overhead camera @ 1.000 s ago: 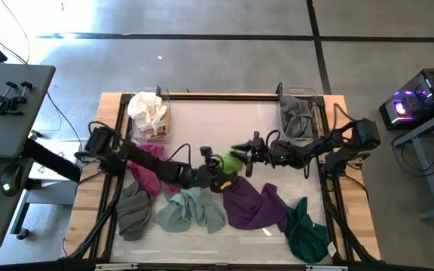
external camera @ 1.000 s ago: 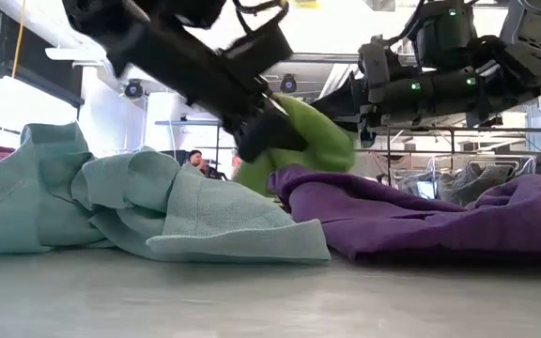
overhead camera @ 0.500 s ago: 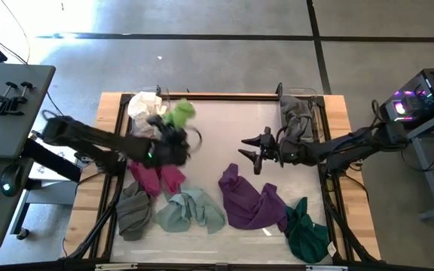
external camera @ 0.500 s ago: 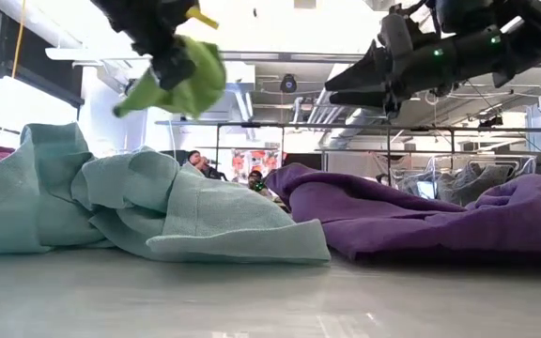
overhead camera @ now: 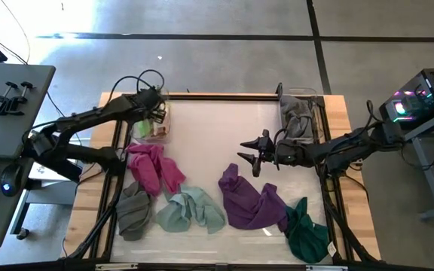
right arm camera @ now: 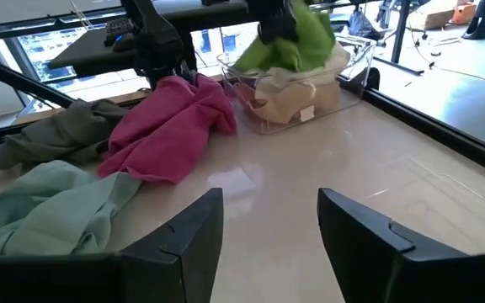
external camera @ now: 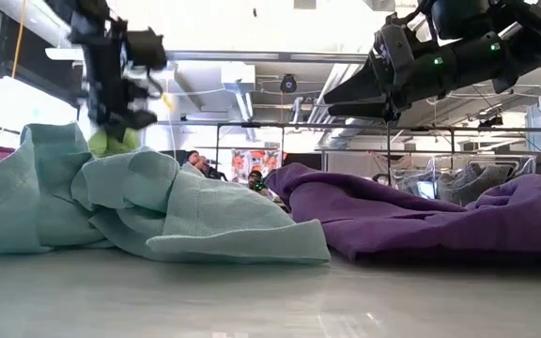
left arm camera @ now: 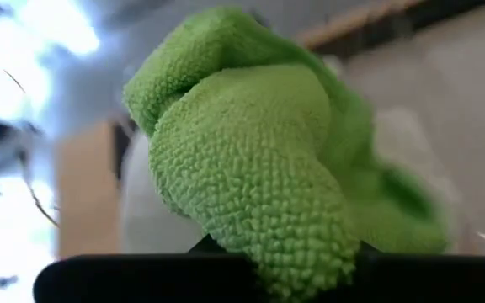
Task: Sort towels by color in basket
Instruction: Put the green towel into the left transparent bin
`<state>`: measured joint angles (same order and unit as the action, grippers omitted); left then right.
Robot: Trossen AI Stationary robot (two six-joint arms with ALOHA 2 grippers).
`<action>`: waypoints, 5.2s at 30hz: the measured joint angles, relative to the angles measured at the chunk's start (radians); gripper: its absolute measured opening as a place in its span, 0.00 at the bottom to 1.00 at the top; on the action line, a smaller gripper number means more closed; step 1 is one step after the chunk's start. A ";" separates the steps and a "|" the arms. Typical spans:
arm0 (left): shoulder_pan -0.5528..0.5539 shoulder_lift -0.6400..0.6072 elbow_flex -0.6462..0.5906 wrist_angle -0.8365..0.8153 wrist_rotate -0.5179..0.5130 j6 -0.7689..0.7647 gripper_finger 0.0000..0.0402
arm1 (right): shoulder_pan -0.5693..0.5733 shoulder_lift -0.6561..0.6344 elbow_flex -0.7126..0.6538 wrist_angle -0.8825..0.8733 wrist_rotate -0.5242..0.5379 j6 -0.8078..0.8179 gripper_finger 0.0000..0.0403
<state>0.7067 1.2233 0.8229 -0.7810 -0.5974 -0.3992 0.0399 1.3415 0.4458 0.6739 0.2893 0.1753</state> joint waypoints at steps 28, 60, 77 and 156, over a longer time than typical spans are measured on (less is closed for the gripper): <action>0.058 0.006 0.215 -0.180 0.352 0.034 0.43 | 0.000 0.000 0.000 -0.037 0.000 0.006 0.47; 0.164 0.005 0.280 -0.335 0.382 0.114 0.55 | 0.000 0.000 0.000 -0.049 0.000 0.007 0.47; 0.191 0.008 0.168 -0.160 0.325 0.150 0.55 | 0.000 0.000 0.000 -0.050 0.000 0.004 0.47; 0.179 0.152 0.384 -0.344 0.349 0.130 0.38 | 0.000 0.000 -0.001 -0.087 0.000 0.028 0.47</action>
<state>0.8860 1.3749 1.2072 -1.1254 -0.2481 -0.2687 0.0402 1.3418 0.4450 0.5869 0.2890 0.2036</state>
